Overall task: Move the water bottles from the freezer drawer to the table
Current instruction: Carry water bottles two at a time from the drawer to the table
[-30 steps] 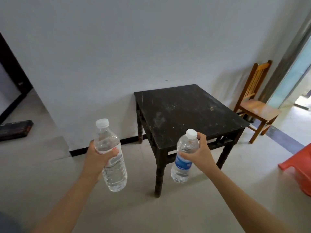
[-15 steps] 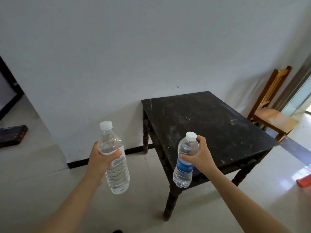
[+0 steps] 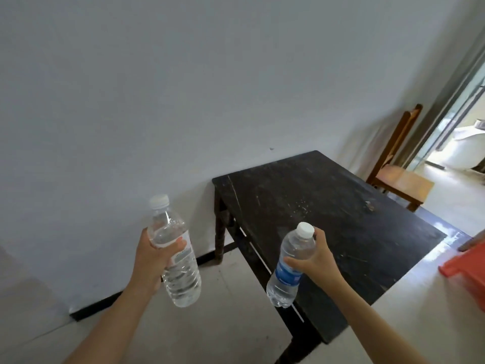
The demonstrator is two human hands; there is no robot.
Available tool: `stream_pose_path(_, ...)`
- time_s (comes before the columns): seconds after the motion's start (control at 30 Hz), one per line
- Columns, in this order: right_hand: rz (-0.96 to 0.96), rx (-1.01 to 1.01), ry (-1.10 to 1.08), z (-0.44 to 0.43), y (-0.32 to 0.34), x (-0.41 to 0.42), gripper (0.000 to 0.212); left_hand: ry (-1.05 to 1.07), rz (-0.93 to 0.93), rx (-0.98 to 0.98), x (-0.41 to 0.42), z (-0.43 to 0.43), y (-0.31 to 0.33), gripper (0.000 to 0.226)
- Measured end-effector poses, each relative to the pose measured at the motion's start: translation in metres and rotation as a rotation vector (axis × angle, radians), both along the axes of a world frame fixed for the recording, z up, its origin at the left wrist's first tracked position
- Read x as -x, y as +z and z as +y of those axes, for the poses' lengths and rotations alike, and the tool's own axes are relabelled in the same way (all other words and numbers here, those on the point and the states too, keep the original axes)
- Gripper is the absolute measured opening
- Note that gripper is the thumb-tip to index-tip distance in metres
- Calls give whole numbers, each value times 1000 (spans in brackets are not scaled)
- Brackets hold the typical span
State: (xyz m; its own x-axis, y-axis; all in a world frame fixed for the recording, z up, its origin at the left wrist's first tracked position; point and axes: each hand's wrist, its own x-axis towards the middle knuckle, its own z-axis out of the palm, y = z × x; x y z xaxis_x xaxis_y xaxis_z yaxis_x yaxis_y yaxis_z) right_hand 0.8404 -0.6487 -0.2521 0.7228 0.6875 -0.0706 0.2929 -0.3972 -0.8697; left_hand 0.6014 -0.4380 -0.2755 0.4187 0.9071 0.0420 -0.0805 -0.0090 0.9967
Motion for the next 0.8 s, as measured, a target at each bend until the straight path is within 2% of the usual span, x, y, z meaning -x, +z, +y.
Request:
stream_pose_path(0.07, 10, 26, -27, 7, -4, -8, 82, -28, 35, 34, -11, 14, -15, 72)
stream_pose_path(0.23, 15, 40, -113, 34, -8, -49, 81, -96, 107, 74, -60, 47, -29, 76)
stream_pose_path(0.43, -82, 47, -48, 106, -10, -122, 82, -114, 96, 28, -146, 101, -9, 63)
stream_pose_path(0.6, -49, 13, -1, 162, -11, -176, 84, -101, 141, -107, -217, 143, 16, 36)
stream_pose_path(0.8, -12, 31, -57, 197, -23, -223, 82, 3, 232, -137, -275, 179, -14, 57)
